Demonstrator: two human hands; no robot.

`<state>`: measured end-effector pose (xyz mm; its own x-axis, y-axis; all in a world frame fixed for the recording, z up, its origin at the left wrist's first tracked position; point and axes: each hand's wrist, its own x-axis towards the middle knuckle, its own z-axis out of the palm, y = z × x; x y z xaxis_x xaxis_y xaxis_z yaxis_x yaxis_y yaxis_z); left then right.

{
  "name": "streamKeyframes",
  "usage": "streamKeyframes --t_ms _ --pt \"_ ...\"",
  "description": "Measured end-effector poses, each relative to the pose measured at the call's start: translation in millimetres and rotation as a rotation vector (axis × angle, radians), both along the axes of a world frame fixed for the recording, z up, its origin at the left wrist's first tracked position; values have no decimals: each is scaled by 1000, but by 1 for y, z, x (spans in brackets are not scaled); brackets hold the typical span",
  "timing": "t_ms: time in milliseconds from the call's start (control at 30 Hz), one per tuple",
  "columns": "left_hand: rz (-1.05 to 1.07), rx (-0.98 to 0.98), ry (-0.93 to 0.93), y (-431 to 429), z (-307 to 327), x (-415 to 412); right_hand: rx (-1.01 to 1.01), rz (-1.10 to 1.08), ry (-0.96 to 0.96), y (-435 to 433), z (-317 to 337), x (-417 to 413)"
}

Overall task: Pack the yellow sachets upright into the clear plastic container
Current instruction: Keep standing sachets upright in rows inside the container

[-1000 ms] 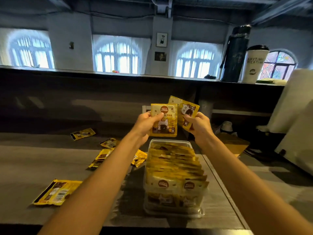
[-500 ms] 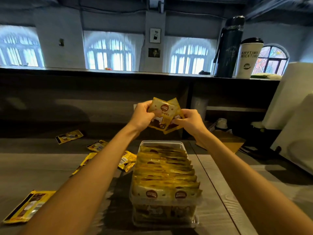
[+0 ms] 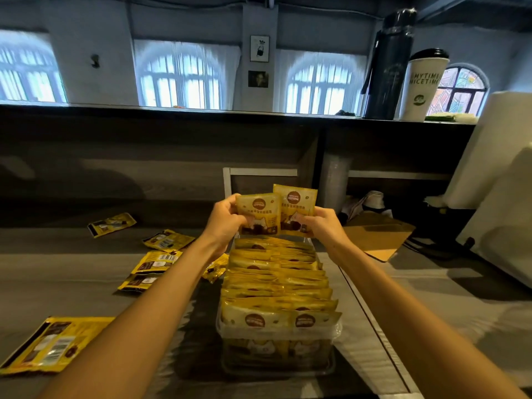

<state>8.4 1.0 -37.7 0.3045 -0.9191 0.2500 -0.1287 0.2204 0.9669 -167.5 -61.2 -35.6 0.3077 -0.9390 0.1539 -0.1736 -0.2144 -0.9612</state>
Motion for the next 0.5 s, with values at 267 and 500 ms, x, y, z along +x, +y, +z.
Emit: streamKeyframes --t_ms 267,500 --pt "3 100 -253 1 -9 2 15 106 67 6 -8 -2" --pt "-21 144 -506 6 -12 13 41 116 83 -1 -11 -8"
